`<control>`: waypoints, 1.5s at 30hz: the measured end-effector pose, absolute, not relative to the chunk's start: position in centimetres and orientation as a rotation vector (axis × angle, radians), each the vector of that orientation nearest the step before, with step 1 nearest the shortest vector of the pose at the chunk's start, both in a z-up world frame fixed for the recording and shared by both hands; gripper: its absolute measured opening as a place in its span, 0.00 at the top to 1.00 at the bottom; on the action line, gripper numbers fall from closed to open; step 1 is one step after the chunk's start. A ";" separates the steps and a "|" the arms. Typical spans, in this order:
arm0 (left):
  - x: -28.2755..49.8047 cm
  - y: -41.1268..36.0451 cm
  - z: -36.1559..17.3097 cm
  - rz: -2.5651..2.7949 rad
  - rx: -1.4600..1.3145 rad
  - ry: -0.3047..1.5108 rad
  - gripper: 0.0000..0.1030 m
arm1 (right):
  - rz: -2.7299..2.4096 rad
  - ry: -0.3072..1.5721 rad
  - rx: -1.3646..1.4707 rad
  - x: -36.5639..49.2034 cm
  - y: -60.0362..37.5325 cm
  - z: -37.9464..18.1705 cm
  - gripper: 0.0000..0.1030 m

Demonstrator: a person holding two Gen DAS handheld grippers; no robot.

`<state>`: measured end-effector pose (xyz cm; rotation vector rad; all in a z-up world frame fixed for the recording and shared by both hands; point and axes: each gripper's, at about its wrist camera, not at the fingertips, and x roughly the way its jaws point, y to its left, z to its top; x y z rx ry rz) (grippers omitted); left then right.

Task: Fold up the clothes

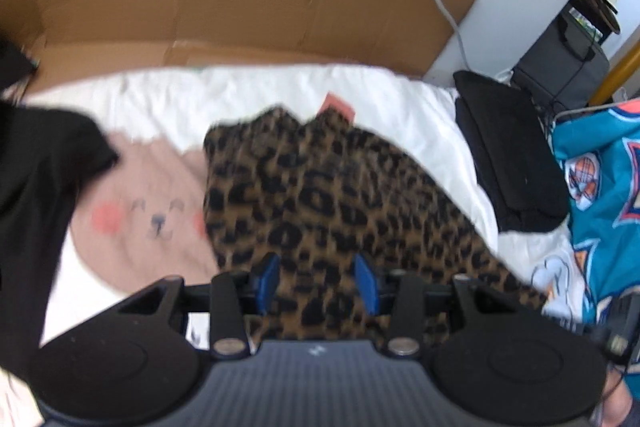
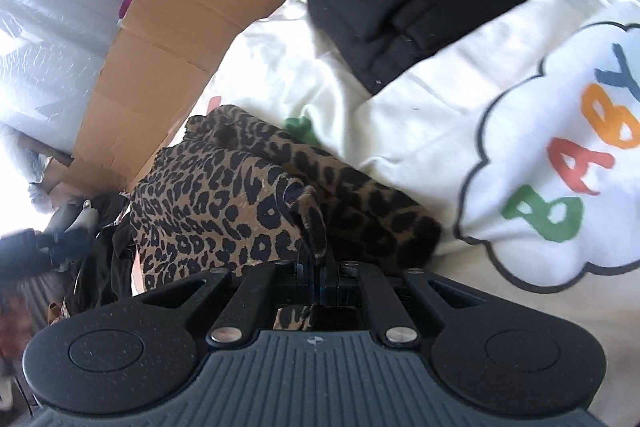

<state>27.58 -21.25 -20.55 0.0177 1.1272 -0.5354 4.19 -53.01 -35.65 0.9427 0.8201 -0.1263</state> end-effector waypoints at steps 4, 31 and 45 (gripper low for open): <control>30.5 -23.5 -19.5 -0.505 0.001 1.111 0.57 | -0.137 0.816 0.945 3.3 -53.6 -35.9 0.99; 40.5 -33.6 -29.7 -0.156 -0.138 1.405 0.56 | -0.128 0.815 0.911 2.4 -54.2 -36.1 0.99; 40.0 -31.6 -29.0 -0.020 -0.216 1.413 0.95 | -0.139 0.750 0.928 2.1 -54.5 -35.5 0.98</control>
